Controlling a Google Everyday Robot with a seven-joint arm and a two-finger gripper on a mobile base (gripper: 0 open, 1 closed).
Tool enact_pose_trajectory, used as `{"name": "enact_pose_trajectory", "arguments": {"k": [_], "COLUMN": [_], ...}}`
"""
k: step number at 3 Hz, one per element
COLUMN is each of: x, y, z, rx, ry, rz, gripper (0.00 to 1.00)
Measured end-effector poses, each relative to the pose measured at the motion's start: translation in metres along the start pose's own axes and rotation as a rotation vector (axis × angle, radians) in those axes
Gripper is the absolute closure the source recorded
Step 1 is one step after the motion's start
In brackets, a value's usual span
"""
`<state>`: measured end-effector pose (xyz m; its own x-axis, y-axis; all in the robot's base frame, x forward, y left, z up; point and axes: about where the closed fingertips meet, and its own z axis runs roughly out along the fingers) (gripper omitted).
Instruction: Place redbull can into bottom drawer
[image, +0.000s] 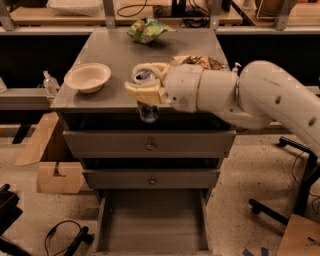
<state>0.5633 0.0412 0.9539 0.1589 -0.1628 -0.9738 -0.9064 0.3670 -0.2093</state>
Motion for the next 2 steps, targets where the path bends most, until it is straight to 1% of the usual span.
{"name": "enact_pose_trajectory", "arguments": {"k": [1,2], "x": [0.072,0.145], "y": [0.077,0.110], "z": [-0.021,-0.013], "rx": [-0.056,-0.092], "ry": [0.056,0.082], "rz": [0.030,0.028], "gripper": [1.00,1.00]}}
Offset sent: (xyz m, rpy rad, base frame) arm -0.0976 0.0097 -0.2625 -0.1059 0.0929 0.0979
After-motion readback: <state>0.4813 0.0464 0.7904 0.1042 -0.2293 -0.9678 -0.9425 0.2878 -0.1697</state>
